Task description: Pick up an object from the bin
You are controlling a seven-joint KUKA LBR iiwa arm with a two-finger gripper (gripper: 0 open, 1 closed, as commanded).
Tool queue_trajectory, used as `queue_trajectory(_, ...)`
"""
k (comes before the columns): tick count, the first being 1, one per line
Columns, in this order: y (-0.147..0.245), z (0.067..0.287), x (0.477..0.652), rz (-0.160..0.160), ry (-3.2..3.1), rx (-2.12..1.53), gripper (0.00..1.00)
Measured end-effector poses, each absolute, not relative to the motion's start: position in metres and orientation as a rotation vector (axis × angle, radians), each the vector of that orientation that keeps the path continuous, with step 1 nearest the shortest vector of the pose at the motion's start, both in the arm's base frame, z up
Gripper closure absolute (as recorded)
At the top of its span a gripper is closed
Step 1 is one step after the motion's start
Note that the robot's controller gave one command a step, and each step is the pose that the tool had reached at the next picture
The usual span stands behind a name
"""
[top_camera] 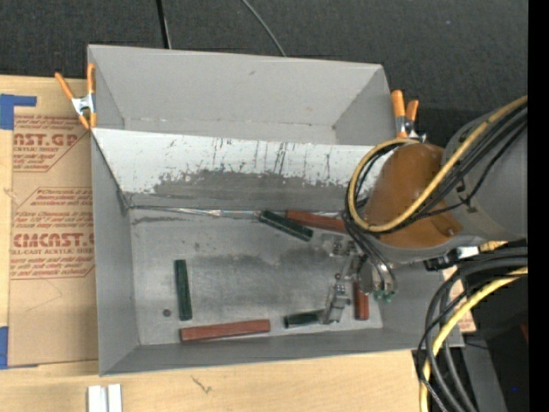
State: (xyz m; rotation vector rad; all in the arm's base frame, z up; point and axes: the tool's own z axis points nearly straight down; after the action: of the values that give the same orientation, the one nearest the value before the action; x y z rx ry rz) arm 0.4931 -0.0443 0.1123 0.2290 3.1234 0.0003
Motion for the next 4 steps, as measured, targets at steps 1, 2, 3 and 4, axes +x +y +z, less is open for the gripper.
queue_trajectory(1, -0.039, 0.07, 0.486, 0.0, 3.128, 0.353, 0.0)
queue_trajectory(2, -0.034, 0.104, 0.483, 0.0, 3.034, 0.819, 0.0)
queue_trajectory(3, -0.019, 0.076, 0.48, 0.0, 3.114, 0.418, 0.0)
queue_trajectory(4, 0.001, 0.07, 0.481, 0.0, 3.023, 0.858, 1.0)
